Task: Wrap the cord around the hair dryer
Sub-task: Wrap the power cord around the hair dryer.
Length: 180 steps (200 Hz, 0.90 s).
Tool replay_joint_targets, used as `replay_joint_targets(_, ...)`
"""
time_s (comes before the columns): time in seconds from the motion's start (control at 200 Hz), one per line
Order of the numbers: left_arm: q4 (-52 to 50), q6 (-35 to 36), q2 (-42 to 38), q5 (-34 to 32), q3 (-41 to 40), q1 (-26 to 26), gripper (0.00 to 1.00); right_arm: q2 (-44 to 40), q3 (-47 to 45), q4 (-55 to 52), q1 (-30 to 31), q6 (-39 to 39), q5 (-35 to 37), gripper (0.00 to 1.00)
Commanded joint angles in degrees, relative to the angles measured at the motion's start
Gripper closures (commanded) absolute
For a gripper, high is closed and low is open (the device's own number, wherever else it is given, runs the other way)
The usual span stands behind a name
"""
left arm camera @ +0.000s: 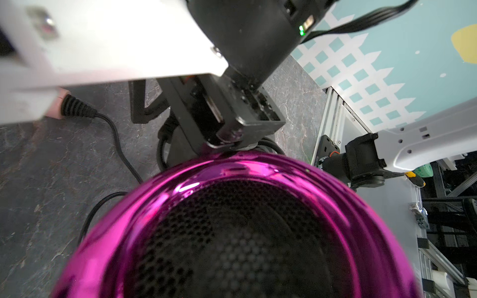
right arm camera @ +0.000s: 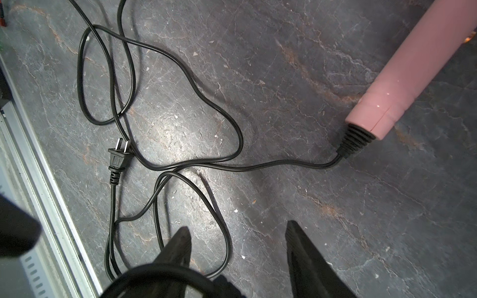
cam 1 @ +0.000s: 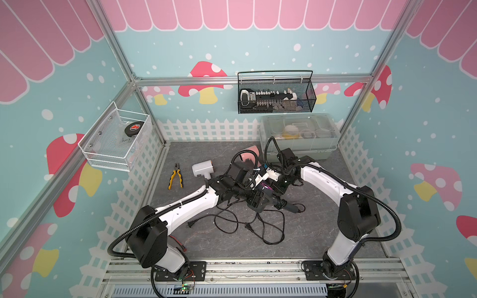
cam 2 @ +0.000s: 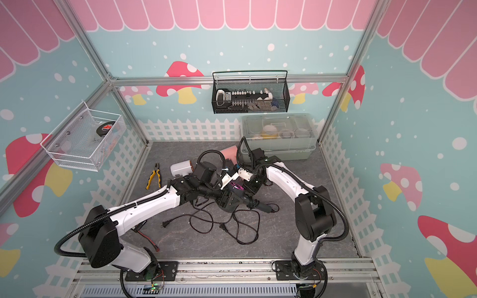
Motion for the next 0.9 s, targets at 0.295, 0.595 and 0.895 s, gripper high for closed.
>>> replay_joint_targets(0.295,7.92,-1.4,0.34,2.49,3.73,0.56,1.0,-1.92,-2.03,-0.6,0.83,-1.12,0.27,0.25)
replay_joint_targets(0.595,9.11,-1.98,-0.17,2.89,3.02,0.67,1.0,-2.4,-2.93,0.29,0.83,0.18,1.82,0.16)
replay_joint_targets(0.895,10.11,-2.41,-0.82,2.68,2.34,0.87,1.0,-3.74,-2.68,1.29,0.82,1.01,2.35,0.01)
